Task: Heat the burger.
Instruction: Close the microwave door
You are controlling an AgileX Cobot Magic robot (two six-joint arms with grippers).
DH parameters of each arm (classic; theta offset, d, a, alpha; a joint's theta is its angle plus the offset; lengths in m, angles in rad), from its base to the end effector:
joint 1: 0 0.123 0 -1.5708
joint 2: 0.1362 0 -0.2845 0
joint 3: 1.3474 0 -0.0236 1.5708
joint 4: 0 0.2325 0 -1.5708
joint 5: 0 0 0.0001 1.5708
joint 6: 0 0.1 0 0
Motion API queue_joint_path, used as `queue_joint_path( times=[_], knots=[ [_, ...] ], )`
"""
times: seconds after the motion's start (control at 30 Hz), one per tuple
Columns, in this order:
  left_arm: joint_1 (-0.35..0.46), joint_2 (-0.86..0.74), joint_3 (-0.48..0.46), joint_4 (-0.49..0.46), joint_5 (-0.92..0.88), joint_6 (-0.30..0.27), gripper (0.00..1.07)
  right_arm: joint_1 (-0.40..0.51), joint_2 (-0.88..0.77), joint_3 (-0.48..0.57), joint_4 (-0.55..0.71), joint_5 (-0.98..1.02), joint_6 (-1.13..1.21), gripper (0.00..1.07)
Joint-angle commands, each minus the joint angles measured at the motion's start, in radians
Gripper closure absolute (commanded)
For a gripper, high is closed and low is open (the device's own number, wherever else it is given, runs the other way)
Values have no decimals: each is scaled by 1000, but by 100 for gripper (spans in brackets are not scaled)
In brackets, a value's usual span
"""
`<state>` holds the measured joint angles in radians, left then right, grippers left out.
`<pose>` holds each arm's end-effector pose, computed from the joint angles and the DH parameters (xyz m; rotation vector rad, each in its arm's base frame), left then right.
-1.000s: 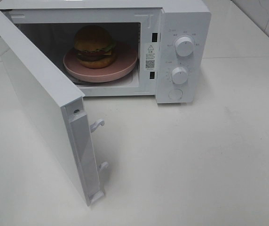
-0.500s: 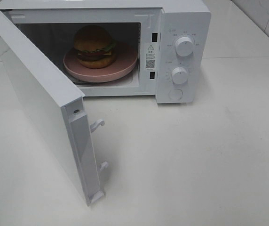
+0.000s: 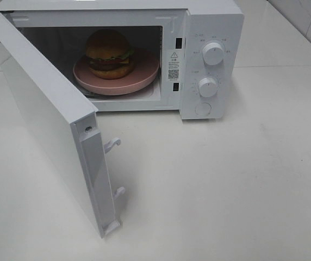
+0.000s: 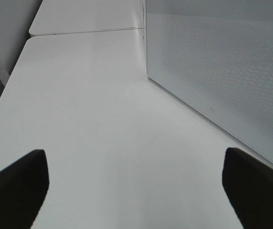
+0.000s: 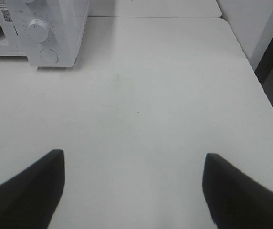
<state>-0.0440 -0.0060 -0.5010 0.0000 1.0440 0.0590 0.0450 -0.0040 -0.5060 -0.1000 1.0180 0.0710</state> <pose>-0.0126 0.0006 0.2661 0.1040 2.0179 0.0095 -0.0116 -0.0090 0.2702 0.0285 1.9878 -0.0436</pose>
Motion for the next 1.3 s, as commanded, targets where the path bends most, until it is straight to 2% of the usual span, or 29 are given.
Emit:
queue_joint_path(
  times=[0.03, 1.3],
  knots=[
    [2, -17, 2, 8, -3, 1, 16, -7, -27, 2, 3, -11, -3, 31],
    [2, -17, 1, -6, -5, 1, 16, -7, -27, 2, 3, -11, -2, 31]
  ],
)
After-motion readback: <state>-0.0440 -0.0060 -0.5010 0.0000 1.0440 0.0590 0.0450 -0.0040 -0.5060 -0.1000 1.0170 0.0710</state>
